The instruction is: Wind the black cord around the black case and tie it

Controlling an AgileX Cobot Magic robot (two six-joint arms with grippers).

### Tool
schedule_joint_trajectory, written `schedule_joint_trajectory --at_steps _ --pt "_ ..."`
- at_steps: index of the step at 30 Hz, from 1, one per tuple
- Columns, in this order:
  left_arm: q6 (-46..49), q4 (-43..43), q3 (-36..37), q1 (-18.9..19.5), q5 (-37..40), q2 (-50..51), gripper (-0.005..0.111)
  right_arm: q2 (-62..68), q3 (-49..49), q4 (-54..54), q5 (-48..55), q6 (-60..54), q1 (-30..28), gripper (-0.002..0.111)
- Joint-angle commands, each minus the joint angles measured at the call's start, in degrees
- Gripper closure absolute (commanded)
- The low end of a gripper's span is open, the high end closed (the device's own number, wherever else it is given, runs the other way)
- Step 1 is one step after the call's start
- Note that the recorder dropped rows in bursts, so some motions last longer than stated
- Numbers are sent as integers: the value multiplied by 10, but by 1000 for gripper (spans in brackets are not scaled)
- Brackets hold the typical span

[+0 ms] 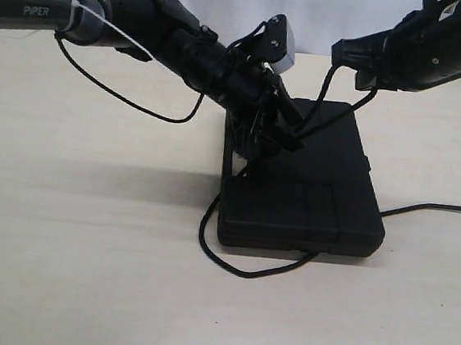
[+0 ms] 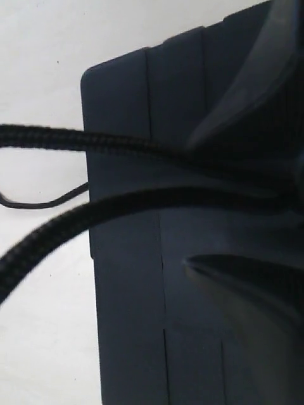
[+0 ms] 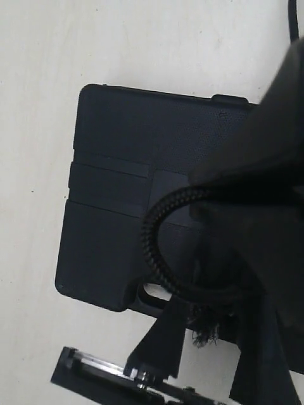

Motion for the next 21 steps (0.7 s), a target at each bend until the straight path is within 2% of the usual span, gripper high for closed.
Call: schedule_joint_trajectory --at_steps 1,4,7,9,13,16,21 --pt "3 -11 0 -12 -8 5 61 -4 -3 3 0 -4 0 101" --pt "3 -11 0 -17 -4 5 65 -4 -3 4 2 -4 0 92" --pt "3 -11 0 -17 -4 5 87 -4 -3 4 14 -4 0 79" --pt "3 -11 0 -17 -4 5 105 -5 -3 1 36 -4 0 68" --pt "-3 -11 0 -17 -2 5 107 -22 -3 -80 89 -1 -1 56" --pt "-3 -11 0 -17 0 5 107 -37 -3 -125 127 1 -19 56" --pt "-5 -11 0 -6 23 4 107 -29 20 -138 172 -2 -70 57"
